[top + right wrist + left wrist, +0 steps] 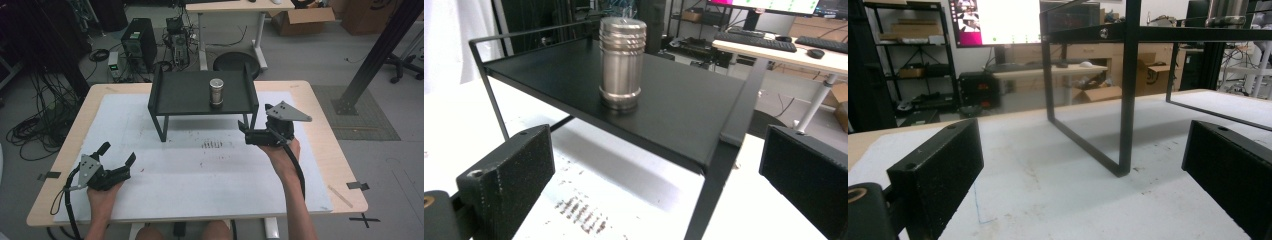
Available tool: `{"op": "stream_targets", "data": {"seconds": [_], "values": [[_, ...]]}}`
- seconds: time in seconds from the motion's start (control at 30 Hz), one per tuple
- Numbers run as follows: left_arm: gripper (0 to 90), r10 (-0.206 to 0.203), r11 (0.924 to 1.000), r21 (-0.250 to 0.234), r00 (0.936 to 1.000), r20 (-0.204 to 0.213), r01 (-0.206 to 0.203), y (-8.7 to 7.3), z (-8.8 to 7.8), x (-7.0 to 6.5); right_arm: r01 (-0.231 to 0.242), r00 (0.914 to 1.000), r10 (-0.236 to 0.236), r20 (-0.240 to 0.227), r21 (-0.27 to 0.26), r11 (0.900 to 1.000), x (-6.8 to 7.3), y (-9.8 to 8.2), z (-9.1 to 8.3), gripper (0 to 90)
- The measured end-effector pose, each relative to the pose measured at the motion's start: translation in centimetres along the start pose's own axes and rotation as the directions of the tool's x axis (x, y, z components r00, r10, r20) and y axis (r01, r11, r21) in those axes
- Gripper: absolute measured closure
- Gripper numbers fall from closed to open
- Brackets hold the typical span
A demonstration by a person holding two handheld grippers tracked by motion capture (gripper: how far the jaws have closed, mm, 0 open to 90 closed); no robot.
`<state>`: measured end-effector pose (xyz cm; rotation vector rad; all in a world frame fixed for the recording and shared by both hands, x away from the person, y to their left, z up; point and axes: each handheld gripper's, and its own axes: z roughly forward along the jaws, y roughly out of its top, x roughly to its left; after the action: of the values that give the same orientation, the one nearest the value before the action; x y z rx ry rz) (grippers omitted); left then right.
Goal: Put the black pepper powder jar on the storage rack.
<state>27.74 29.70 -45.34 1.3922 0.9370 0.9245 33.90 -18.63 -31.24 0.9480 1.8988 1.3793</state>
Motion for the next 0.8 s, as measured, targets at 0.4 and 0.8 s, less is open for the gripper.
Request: {"op": "stream_targets", "data": {"seconds": [0.4,0.8], "values": [[3.5,-0.004,1.0000,0.000,1.0000,0.000,0.004,0.0,0.0,0.0,-0.017,0.9980,0.017,0.061,0.000,1.000,-0.5,-4.1,-0.3,1.2],[3.5,-0.004,1.0000,0.001,1.0000,0.000,0.004,0.0,0.0,0.0,-0.042,0.9935,0.042,0.106,0.001,0.999,-0.9,-9.3,-0.5,0.7]]}}
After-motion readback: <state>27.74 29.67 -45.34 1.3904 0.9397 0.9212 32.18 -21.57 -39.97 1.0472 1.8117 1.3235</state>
